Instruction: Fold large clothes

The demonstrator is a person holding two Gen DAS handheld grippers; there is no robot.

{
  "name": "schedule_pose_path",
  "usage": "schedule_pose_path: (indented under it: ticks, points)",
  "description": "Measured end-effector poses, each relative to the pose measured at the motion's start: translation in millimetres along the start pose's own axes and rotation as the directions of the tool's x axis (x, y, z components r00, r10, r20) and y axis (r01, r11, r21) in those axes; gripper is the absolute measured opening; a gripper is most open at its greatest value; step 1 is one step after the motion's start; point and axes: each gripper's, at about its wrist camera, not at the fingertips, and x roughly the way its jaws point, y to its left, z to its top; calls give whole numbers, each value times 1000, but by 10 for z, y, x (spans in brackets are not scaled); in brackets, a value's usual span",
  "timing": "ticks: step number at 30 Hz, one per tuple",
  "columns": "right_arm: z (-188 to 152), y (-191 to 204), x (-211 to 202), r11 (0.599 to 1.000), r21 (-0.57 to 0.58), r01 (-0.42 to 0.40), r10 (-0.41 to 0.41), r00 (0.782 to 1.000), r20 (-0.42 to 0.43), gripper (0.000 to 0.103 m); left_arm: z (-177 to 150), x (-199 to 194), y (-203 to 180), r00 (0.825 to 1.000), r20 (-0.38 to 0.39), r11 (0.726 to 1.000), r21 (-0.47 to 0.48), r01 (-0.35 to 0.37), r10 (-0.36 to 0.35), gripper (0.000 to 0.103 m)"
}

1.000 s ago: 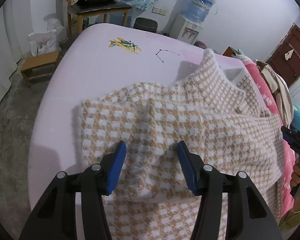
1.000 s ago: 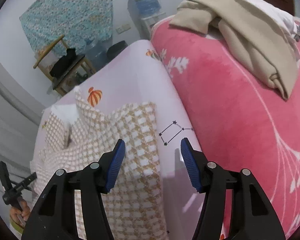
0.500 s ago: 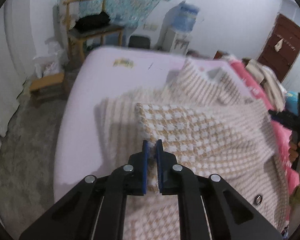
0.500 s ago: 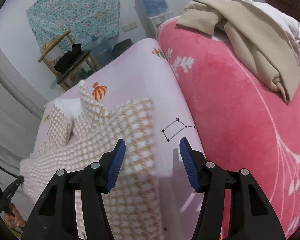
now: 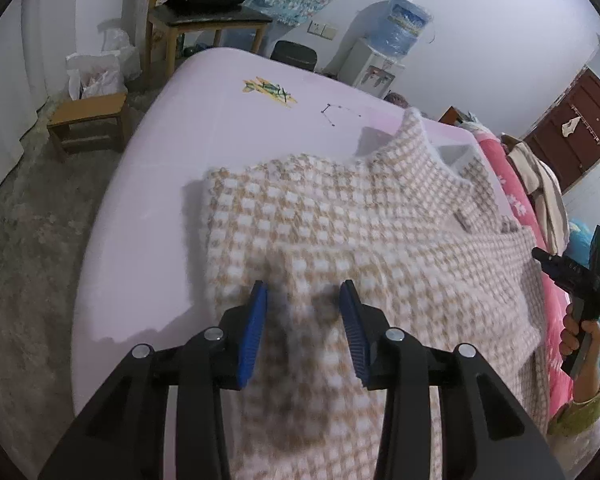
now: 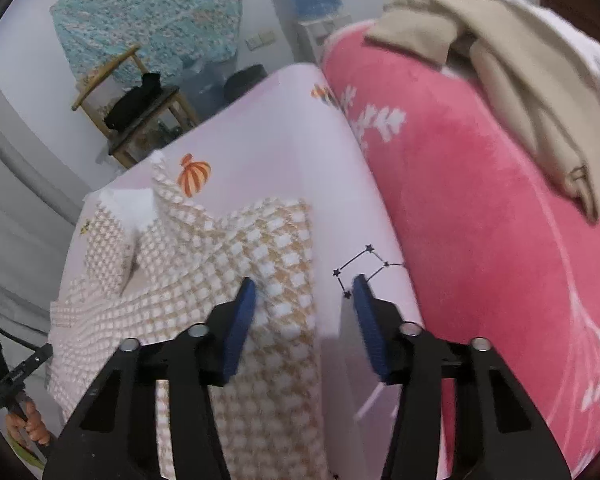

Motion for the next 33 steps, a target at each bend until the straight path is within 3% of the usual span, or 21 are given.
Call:
schedule_pose_path:
  ticks: [2, 6, 11, 16, 19, 24, 27, 30, 33]
  points:
    - [15, 19, 55, 1000, -1, -17, 17, 1000, -14, 21, 16, 88, 3, 1000, -2, 1000, -7, -14, 14, 37]
    - [-10, 183, -30, 997, -81, 19, -15, 999, 44, 8, 1, 60, -85, 997, 50, 997, 53, -54, 51, 8]
    - [-52, 206, -87, 996, -85, 34, -26, 995, 94, 7, 92, -279, -154, 979, 205, 995, 90, -32, 13, 8]
    - [-72, 173, 45, 997, -59, 41, -36, 995, 90, 7, 3, 79, -48, 986, 118, 984, 117, -133, 120, 8]
    - [-94, 217, 86, 992, -94, 79, -70, 993, 98, 10, -49, 148, -13, 983, 136, 985, 109, -137, 122, 9]
    - [-83, 302, -63, 972, -175, 155, -136, 984, 119, 40, -44, 30, -27, 980, 141, 984, 92, -154, 141, 19]
    - [-149, 453, -377, 962, -223, 156, -113, 974, 195, 42, -55, -246, -69, 956, 237, 973, 106, -203, 174, 22]
    - [-344, 742, -558, 944, -320, 82, -16, 979, 204, 42, -89, -418, -231, 949, 285, 963, 189, -192, 134, 22]
    - [-564, 1155, -414, 905, -424, -33, 81, 992, 94, 37, -86, -285, -532, 981, 188, 950, 297, -94, 38, 23]
